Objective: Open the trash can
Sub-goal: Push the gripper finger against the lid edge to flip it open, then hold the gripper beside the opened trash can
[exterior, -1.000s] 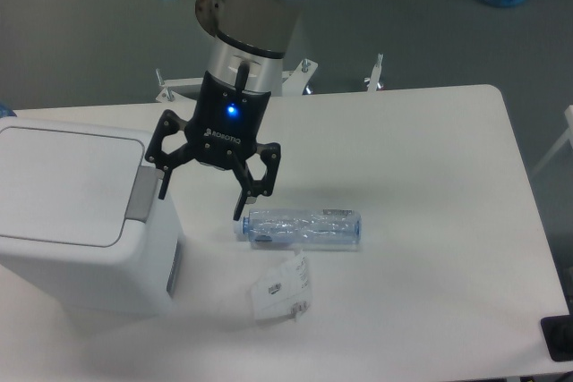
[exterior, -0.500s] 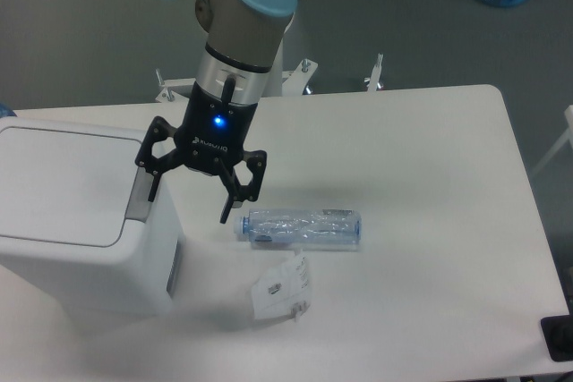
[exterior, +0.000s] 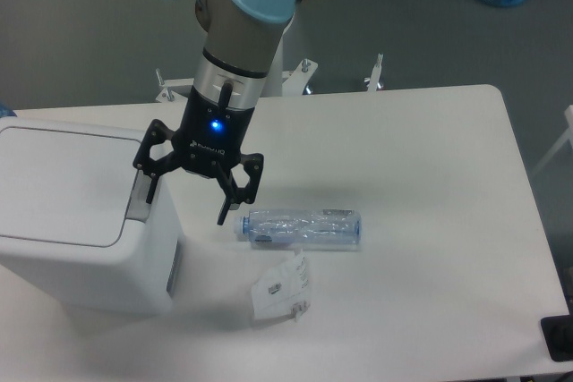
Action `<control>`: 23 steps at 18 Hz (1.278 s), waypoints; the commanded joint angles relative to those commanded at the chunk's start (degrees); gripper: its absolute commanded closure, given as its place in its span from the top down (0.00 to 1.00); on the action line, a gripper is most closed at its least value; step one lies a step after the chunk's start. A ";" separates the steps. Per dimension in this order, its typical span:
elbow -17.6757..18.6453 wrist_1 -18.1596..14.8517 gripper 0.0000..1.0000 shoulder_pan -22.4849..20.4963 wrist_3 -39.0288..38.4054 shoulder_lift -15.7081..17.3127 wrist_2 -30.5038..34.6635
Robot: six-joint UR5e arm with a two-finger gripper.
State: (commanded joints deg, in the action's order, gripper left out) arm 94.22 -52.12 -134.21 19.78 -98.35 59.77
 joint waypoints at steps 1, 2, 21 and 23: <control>0.00 0.00 1.00 0.00 0.00 0.00 0.09; 0.00 0.00 1.00 0.00 0.00 0.00 0.09; -3.33 0.53 1.00 -0.44 0.44 0.18 0.00; -4.30 1.75 1.00 -0.79 1.05 -0.35 0.35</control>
State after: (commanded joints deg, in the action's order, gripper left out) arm 89.92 -50.37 -135.00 20.83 -98.70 60.11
